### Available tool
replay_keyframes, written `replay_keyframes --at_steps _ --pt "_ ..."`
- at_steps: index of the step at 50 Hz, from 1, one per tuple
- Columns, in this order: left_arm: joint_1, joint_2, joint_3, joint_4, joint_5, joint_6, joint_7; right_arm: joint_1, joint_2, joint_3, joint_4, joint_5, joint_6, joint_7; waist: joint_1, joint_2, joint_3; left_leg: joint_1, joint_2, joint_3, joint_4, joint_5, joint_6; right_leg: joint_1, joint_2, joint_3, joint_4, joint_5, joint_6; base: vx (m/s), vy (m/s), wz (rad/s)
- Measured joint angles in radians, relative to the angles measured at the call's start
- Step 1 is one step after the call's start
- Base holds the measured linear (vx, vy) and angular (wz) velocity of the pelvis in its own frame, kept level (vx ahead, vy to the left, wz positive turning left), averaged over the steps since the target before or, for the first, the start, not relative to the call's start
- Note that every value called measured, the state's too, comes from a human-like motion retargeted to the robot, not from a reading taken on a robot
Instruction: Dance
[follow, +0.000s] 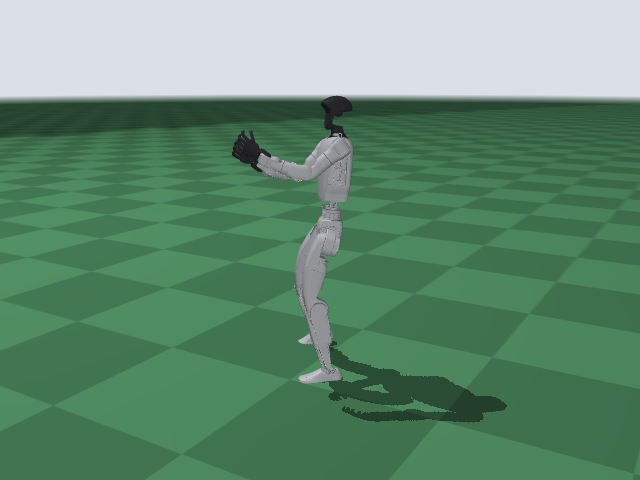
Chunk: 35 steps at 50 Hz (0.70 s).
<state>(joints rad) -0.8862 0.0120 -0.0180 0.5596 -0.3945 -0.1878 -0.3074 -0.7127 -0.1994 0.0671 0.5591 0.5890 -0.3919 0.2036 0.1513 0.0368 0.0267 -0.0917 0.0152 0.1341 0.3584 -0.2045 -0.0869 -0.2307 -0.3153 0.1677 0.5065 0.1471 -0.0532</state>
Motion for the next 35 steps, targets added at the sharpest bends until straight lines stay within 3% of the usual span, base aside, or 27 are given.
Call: replay_keyframes --at_steps 2,7,11,12,13,15,17,18,20,22,23,25,27,30,32,35 --pt "0.12 0.029 -0.045 -0.255 -0.264 0.028 0.001 0.056 0.019 0.05 -0.191 0.117 0.04 0.091 -0.05 0.022 -0.022 -0.041 0.001 0.007 -0.005 0.001 0.02 -0.064 -0.001 -0.083 0.082 -0.067 -0.064 0.11 0.16 -0.46" --pt "0.52 0.112 -0.136 -0.851 -0.64 0.085 -0.014 0.305 0.01 0.125 -0.626 0.277 0.222 0.359 -0.14 0.025 -0.051 -0.087 -0.021 0.035 -0.07 0.042 0.066 -0.042 0.225 -0.023 0.107 -0.249 0.19 0.18 0.02 -0.22" --pt "0.867 0.08 -0.139 -1.157 -0.808 0.207 -0.237 0.591 0.004 0.147 -0.88 0.343 0.259 0.549 -0.164 -0.016 -0.041 -0.066 -0.069 0.029 -0.147 0.076 0.082 0.064 0.343 -0.034 -0.044 -0.268 0.305 0.2 -0.1 0.05" --pt "0.937 0.064 -0.123 -1.185 -0.85 0.242 -0.31 0.666 0.02 0.148 -0.914 0.339 0.264 0.581 -0.168 -0.023 -0.042 -0.056 -0.083 0.014 -0.164 0.079 0.087 0.087 0.374 -0.02 -0.081 -0.264 0.282 0.28 -0.03 0.55" --pt "0.993 0.065 -0.095 -1.203 -0.896 0.269 -0.377 0.745 0.037 0.146 -0.934 0.324 0.28 0.602 -0.172 -0.019 -0.044 -0.041 -0.093 0.003 -0.182 0.081 0.095 0.102 0.403 -0.006 -0.108 -0.265 0.182 0.29 0.06 0.44" --pt "1.051 0.036 -0.058 -1.211 -0.908 0.291 -0.408 0.872 0.102 0.147 -0.94 0.327 0.306 0.604 -0.16 -0.014 -0.055 -0.019 -0.103 0.005 -0.205 0.079 0.103 0.145 0.432 -0.044 -0.169 -0.329 0.092 0.3 0.12 -0.02" --pt "1.06 0.003 -0.052 -1.209 -0.894 0.256 -0.402 0.967 0.187 0.146 -0.947 0.398 0.309 0.599 -0.125 -0.021 -0.048 0.01 -0.119 0.024 -0.192 0.075 0.121 0.193 0.378 -0.094 -0.187 -0.32 0.119 0.23 0.15 -0.09" --pt "1.055 -0.005 -0.075 -1.211 -0.883 0.228 -0.398 0.992 0.228 0.135 -0.95 0.441 0.31 0.59 -0.133 -0.028 -0.035 0.025 -0.135 0.005 -0.176 0.076 0.131 0.199 0.411 0.007 -0.182 -0.302 0.146 0.06 0.12 0.5" --pt "1.024 -0.018 -0.087 -1.218 -0.867 0.228 -0.37 0.987 0.272 0.097 -0.951 0.496 0.316 0.568 -0.103 -0.052 -0.031 0.022 -0.159 0.013 -0.126 0.067 0.126 0.209 0.376 0.035 -0.203 -0.286 0.149 -0.12 0.13 0.17" --pt "0.933 -0.017 -0.035 -1.228 -0.908 0.276 -0.326 0.897 0.281 -0.008 -0.972 0.541 0.304 0.523 -0.065 -0.08 -0.045 -0.059 -0.169 0.018 -0.006 0.053 0.078 0.193 0.302 -0.14 -0.197 -0.323 0.11 -0.2 0.16 -0.04" --pt "0.884 -0.007 0.003 -1.237 -0.946 0.267 -0.308 0.845 0.268 -0.076 -0.989 0.558 0.277 0.499 -0.065 -0.094 -0.054 -0.105 -0.176 0.012 0.06 0.055 0.055 0.177 0.305 -0.125 -0.19 -0.33 0.113 -0.06 0.15 0.41" --pt "0.79 0.059 0.107 -1.255 -1.033 0.143 -0.212 0.734 0.205 -0.235 -1.021 0.58 0.181 0.421 -0.074 -0.103 -0.059 -0.173 -0.165 -0.016 0.201 0.046 -0.024 0.148 0.305 -0.093 -0.16 -0.341 0.154 0.15 0.1 0.5" --pt "0.738 0.163 0.24 -1.268 -1.028 -0.1 -0.048 0.635 0.105 -0.394 -1.036 0.529 0.071 0.308 -0.06 -0.121 -0.038 -0.188 -0.164 -0.059 0.319 0.047 -0.059 0.17 0.282 -0.107 -0.15 -0.339 0.16 0.34 0.02 0.03" --pt "0.633 0.327 0.428 -1.23 -0.721 -0.446 0.309 0.487 -0.085 -0.571 -1.052 0.362 -0.052 0.051 -0.044 -0.152 -0.002 -0.177 -0.119 -0.07 0.446 0.046 0.029 0.196 0.241 -0.106 -0.144 -0.324 0.179 0.3 0.06 -0.09" --pt "0.562 0.418 0.529 -1.19 -0.422 -0.497 0.558 0.414 -0.197 -0.613 -1.061 0.25 -0.109 -0.1 -0.04 -0.174 -0.009 -0.175 -0.068 -0.072 0.468 0.052 0.105 0.208 0.225 -0.097 -0.179 -0.303 0.179 0.3 0.07 -0.3" --pt "0.482 0.56 0.606 -1.155 -0.093 -0.466 0.88 0.344 -0.356 -0.645 -1.05 0.141 -0.151 -0.264 -0.042 -0.206 -0.044 -0.137 0.025 -0.049 0.412 0.031 0.171 0.236 0.194 -0.123 -0.25 -0.265 0.172 0.36 0.0 -0.23"
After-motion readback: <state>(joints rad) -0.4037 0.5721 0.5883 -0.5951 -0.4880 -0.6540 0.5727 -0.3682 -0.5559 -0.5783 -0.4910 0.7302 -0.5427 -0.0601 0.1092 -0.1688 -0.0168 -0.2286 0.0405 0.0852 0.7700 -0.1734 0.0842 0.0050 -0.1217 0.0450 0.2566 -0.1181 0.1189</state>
